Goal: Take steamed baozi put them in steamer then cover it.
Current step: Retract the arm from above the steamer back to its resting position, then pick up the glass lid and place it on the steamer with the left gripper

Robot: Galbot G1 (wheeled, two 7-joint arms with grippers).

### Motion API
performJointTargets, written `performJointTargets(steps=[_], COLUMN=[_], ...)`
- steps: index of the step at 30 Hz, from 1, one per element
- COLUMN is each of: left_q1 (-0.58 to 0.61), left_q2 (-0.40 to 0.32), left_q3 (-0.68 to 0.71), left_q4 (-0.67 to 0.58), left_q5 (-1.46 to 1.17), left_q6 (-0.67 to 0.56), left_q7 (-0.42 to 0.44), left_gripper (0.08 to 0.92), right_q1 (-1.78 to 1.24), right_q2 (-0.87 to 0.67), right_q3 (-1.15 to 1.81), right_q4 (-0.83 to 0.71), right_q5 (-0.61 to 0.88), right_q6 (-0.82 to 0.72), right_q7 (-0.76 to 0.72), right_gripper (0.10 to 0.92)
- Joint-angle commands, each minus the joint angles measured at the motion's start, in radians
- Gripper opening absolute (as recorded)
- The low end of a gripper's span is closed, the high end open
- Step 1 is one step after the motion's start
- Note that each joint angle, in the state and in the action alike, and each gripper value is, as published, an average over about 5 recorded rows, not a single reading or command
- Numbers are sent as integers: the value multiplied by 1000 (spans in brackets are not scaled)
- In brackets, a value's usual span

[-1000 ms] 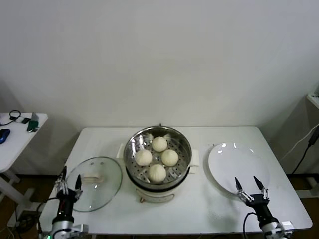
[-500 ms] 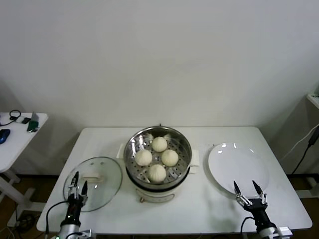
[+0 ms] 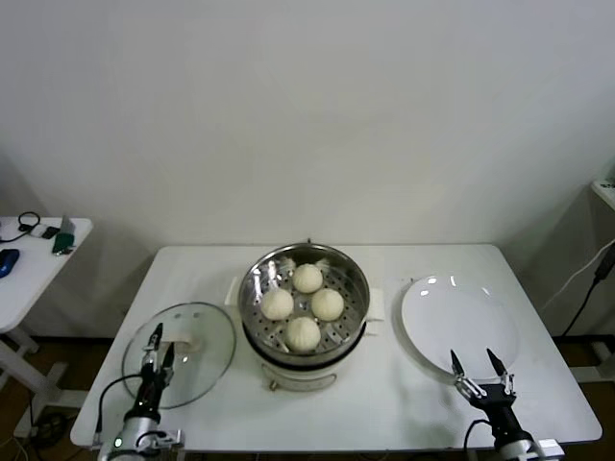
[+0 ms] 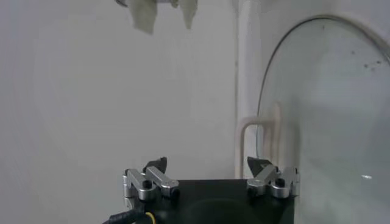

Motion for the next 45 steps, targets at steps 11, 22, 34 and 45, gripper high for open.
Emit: performJointTargets(steps=[11,22,34,45], left_q1=[-78,-70,-13,46], left_q2=[21,12,112,334], left_q3=[11,7,-21,-8], left_q4=[94,93,-194,-577], left_q5=[27,27,-158,-383], left_q6=[-3,0,63,425], left_q7=[8,3,90,370], left_gripper=[662,351,134,134], right_q1=[0,5,5,8], right_q2=[15,26,27,37], right_q3=[-4,-4,10,31], right_q4=[-7,-10,11,23], right_q5=[-8,-17,-36,-93], right_q6=[7,11,8,-5], right_q7=[-12,-13,-7,33], right_gripper=[823,823,823,823])
